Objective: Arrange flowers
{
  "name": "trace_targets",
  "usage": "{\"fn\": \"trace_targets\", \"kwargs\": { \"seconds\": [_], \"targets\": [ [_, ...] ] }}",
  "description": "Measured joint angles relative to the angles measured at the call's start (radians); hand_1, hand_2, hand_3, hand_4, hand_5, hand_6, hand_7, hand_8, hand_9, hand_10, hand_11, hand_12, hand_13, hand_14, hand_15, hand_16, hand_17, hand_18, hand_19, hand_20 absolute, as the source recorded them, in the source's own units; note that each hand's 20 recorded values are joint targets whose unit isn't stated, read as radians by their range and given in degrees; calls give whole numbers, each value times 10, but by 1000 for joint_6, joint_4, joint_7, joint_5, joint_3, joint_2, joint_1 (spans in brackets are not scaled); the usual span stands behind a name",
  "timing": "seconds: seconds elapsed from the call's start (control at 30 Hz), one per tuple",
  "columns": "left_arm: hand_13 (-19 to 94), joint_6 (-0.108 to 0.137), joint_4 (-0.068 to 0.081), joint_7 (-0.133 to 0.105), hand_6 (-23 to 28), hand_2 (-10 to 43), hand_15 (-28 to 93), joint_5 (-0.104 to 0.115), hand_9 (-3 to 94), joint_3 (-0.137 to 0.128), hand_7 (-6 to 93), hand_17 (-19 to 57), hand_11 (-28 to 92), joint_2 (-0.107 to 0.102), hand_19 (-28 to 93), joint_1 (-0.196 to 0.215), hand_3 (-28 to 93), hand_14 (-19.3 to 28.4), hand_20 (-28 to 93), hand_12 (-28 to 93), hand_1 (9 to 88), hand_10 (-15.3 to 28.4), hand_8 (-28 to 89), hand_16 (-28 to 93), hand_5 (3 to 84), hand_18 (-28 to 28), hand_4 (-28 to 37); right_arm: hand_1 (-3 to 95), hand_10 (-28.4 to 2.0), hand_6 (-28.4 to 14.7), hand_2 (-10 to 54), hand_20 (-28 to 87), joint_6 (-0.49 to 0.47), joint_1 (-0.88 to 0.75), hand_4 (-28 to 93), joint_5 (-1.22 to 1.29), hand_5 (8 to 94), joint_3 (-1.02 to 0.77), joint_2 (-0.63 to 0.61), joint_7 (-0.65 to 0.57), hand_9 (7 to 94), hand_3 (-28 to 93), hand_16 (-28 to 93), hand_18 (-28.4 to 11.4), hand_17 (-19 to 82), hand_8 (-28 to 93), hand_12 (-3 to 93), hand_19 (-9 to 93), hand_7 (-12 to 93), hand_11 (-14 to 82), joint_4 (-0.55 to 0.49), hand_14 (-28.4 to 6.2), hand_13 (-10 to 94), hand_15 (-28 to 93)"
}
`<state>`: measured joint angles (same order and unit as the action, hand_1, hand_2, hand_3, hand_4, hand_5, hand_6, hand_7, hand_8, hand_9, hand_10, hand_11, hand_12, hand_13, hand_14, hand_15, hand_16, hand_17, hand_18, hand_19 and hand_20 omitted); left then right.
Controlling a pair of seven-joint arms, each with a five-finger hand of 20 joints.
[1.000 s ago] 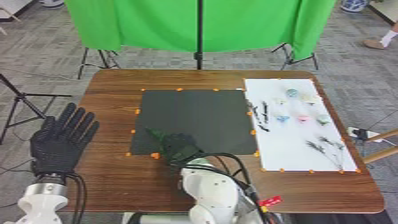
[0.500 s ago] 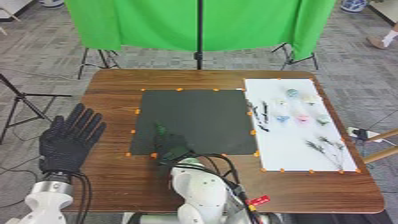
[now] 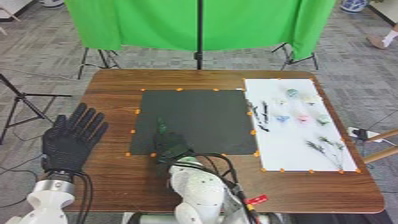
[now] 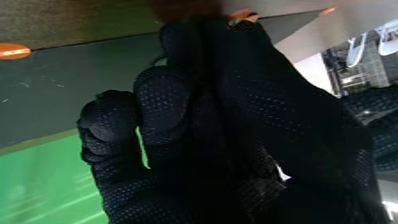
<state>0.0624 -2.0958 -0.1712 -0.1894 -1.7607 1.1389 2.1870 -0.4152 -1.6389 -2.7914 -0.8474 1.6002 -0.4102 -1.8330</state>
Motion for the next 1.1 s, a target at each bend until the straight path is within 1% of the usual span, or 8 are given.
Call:
{"fn": "trace_targets", "kwargs": {
  "seconds": [0.13,0.2,0.3,0.43,0.5,0.63,0.83,1.1],
  "targets": [
    [275,0,-1,-2,75,153,255,0,360,-6,98,-22,132,4,216,4,732,135,133,123,289,132,-79,-25,433,124,-251,567,-172,-55,-95,388,1,4,-210,76,698,1,-24,-29,744,696,407,-270,395,214,476,931,292,199,-50,-166,651,706],
    [275,0,-2,-2,75,154,255,0,361,-12,98,-22,132,7,216,7,732,135,132,123,290,132,-80,-26,433,124,-250,548,-182,-50,-95,397,7,9,-201,129,674,-3,-36,-61,722,685,369,-272,398,202,479,932,379,278,-84,-170,653,724],
    [274,-1,-4,-4,75,154,255,0,361,-22,99,-22,133,15,216,12,732,136,132,124,291,131,-80,-26,433,124,-249,533,-193,-51,-95,400,36,23,-202,198,669,-20,-54,-103,705,679,366,-272,397,200,449,932,395,328,-131,-172,651,723],
    [275,-2,-9,-7,75,154,255,0,361,-41,100,-22,133,31,216,23,730,136,132,123,291,131,-80,-27,433,124,-250,510,-212,-77,-95,362,102,43,-210,250,662,-75,-90,-118,675,709,314,-274,379,166,301,930,272,312,-189,-172,633,656],
    [275,-2,-12,-9,75,154,254,0,361,-49,99,-22,133,41,216,28,730,136,132,123,291,132,-80,-27,434,124,-251,475,-220,-88,-95,350,145,49,-214,254,648,-123,-116,-125,656,757,280,-275,378,4,259,932,227,292,-212,-173,621,611],
    [275,-3,-14,-14,75,154,255,-3,361,-54,99,-22,133,51,216,34,729,135,132,123,291,132,-80,-26,433,124,-252,456,-239,-112,-95,352,228,56,-222,252,607,-242,-194,-196,615,769,251,-278,380,-59,252,932,200,280,-231,-191,574,578],
    [275,-4,-18,-25,75,153,255,-6,361,-60,98,-22,132,53,216,37,729,135,132,123,290,131,-80,-26,433,124,-253,445,-255,-124,-95,351,222,-11,-237,276,584,-478,-366,-404,564,763,224,-282,363,-62,230,932,171,238,-283,-209,522,560],
    [275,-4,-31,-47,75,153,254,-5,361,-81,98,-22,133,54,216,53,729,136,132,123,290,132,-80,-27,434,124,-253,441,-262,-145,-95,345,204,-225,-260,294,592,-775,-494,-508,539,756,200,-283,345,-63,207,932,115,198,-319,-219,488,567]
  ]
}}
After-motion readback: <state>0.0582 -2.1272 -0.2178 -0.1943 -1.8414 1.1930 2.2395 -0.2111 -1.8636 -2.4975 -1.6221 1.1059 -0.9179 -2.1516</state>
